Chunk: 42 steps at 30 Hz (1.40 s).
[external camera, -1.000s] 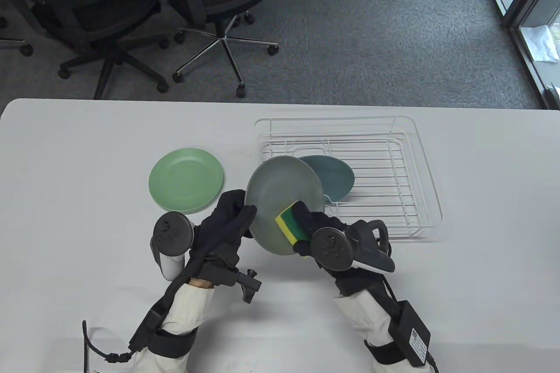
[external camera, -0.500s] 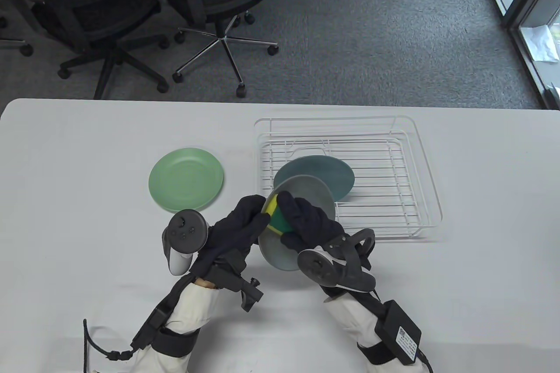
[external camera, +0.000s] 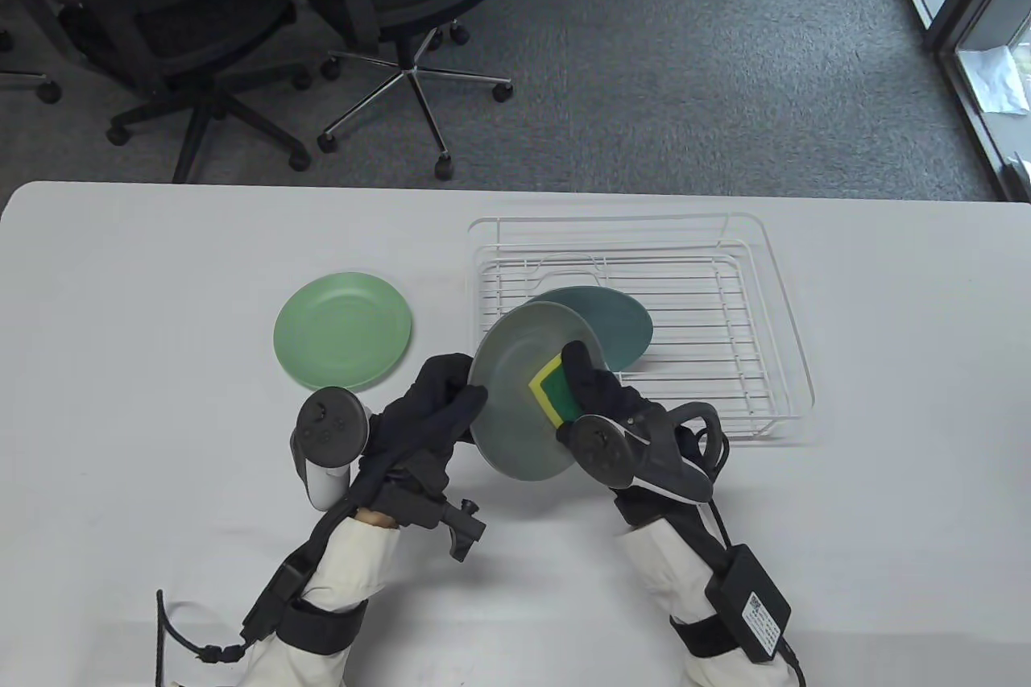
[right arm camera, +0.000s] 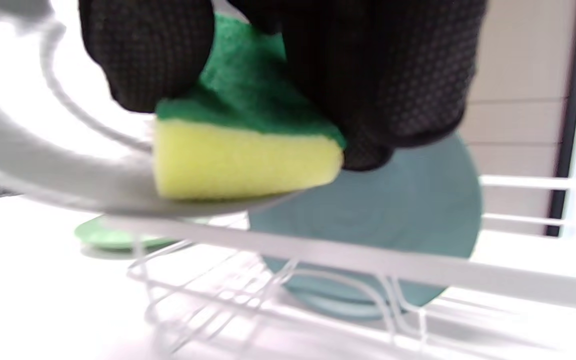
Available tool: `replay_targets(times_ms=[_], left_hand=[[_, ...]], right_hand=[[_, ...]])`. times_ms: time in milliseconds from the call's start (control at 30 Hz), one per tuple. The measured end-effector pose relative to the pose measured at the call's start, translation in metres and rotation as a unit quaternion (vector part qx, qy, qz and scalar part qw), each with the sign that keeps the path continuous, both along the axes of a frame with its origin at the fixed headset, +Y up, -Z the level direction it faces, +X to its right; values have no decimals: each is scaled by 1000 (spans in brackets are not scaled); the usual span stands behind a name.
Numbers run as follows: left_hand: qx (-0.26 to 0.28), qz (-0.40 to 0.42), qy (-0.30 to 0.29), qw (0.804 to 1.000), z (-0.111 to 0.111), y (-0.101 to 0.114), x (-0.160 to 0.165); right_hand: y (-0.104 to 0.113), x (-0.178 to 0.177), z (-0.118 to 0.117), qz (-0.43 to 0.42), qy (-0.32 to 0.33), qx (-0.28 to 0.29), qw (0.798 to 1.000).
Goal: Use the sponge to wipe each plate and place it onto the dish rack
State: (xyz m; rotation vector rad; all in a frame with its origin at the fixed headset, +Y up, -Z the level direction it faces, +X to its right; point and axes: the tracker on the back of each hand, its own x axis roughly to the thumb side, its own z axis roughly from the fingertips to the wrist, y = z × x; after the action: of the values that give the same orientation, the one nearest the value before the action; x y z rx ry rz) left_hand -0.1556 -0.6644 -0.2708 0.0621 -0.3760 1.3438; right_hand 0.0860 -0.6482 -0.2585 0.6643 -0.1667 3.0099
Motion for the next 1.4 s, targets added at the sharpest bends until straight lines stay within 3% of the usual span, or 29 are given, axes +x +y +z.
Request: replay_targets(times_ms=[133, 267, 533, 767, 967, 1167, 1400], left_hand=[[5, -3, 12, 1000, -1, 0, -4], [7, -8, -9, 1000, -1, 0, -2], [6, -37, -71, 997, 3, 1, 15], [-5, -12, -63, 998, 2, 0, 12], [-38, 49, 2, 998, -3, -4, -7], [-89, 143, 37, 985, -12, -17, -30], [-135, 206, 49, 968, -15, -26, -37]], right_hand=[[3, -16, 8, -20, 70, -39, 997], [8, -25, 16, -58, 90, -4, 994], [7, -11, 14, -99, 6, 125, 987], [-2, 11, -1, -77, -62, 124, 987], [-1, 21, -4, -23, -99, 132, 986], [12, 37, 0, -165, -79, 94, 979], [16, 42, 3, -357, -16, 27, 934]])
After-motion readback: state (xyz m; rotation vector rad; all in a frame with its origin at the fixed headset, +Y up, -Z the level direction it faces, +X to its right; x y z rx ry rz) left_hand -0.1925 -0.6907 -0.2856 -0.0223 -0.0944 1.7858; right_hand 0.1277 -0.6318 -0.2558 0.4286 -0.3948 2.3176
